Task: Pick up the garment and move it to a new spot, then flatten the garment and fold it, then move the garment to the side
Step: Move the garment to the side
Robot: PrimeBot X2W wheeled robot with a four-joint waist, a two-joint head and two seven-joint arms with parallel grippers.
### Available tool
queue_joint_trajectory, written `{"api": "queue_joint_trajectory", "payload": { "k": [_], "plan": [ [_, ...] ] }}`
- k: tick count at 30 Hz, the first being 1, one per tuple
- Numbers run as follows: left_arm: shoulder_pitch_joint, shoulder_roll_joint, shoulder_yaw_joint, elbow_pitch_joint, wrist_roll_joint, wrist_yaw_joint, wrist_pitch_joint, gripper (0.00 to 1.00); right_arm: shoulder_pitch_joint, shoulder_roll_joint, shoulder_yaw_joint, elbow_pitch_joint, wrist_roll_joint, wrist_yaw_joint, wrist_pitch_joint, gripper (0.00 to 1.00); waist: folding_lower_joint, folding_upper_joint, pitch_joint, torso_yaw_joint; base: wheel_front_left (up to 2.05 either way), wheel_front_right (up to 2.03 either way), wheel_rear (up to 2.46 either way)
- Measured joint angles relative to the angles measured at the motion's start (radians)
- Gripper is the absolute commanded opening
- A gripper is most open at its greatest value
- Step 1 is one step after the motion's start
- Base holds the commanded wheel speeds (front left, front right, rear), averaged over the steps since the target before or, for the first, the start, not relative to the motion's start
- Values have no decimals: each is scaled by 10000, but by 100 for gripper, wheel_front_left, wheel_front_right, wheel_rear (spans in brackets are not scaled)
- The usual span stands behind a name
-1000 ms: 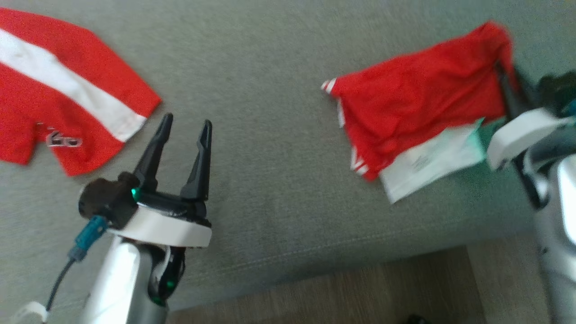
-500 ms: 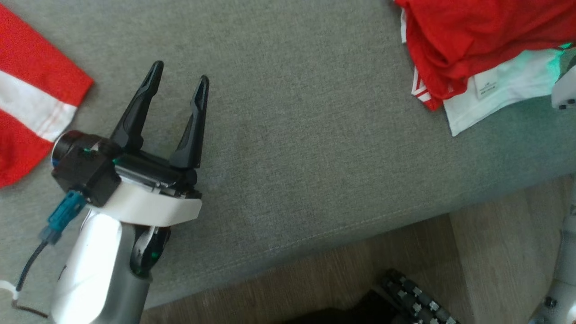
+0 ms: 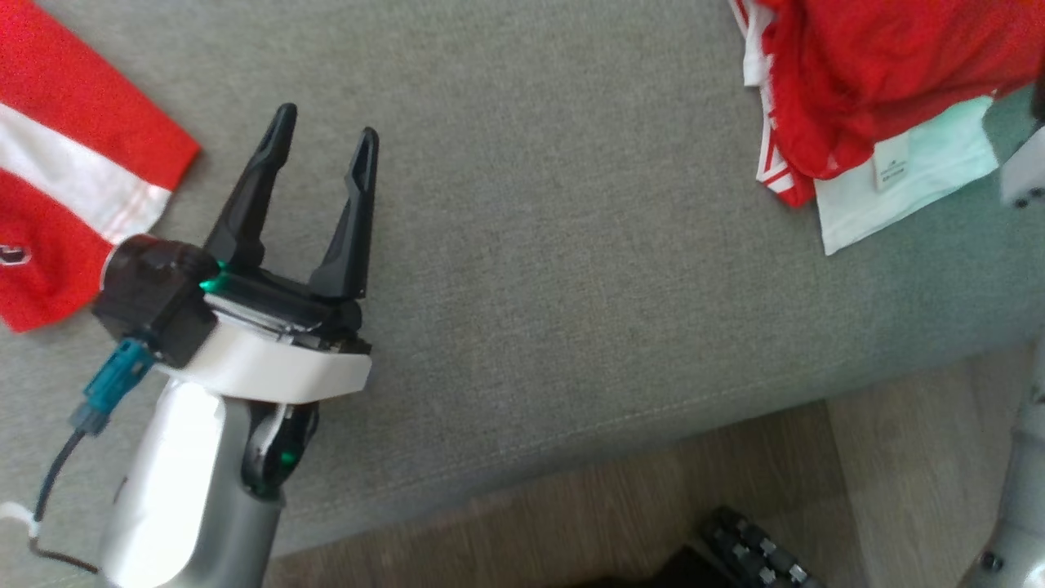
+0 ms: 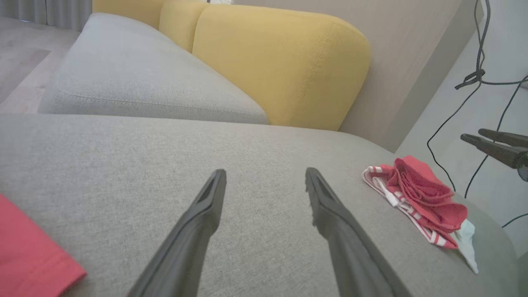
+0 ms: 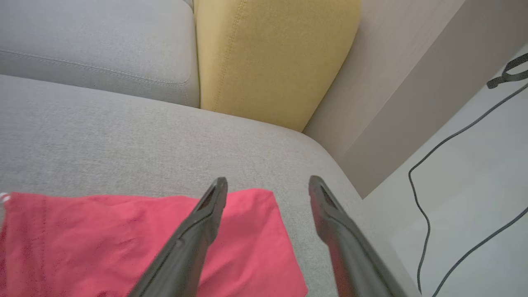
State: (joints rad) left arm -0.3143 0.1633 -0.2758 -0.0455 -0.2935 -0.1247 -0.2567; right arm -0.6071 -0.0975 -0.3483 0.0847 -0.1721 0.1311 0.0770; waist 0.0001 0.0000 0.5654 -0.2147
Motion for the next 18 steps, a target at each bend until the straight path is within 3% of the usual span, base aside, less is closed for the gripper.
{"api": "queue_joint_trajectory", "payload": {
  "k": [11, 18],
  "plan": [
    [531, -825, 617, 464, -100, 0, 0, 100, 941, 301, 1778, -267, 813, 0, 77, 100, -1, 0, -1818, 585, 0, 0, 0],
    [1243, -1070, 1083, 562, -98, 0, 0, 100, 2063, 326, 2972, -293, 1779, 0, -685, 100, -1, 1, -2954, 1303, 0, 0, 0]
  ]
}}
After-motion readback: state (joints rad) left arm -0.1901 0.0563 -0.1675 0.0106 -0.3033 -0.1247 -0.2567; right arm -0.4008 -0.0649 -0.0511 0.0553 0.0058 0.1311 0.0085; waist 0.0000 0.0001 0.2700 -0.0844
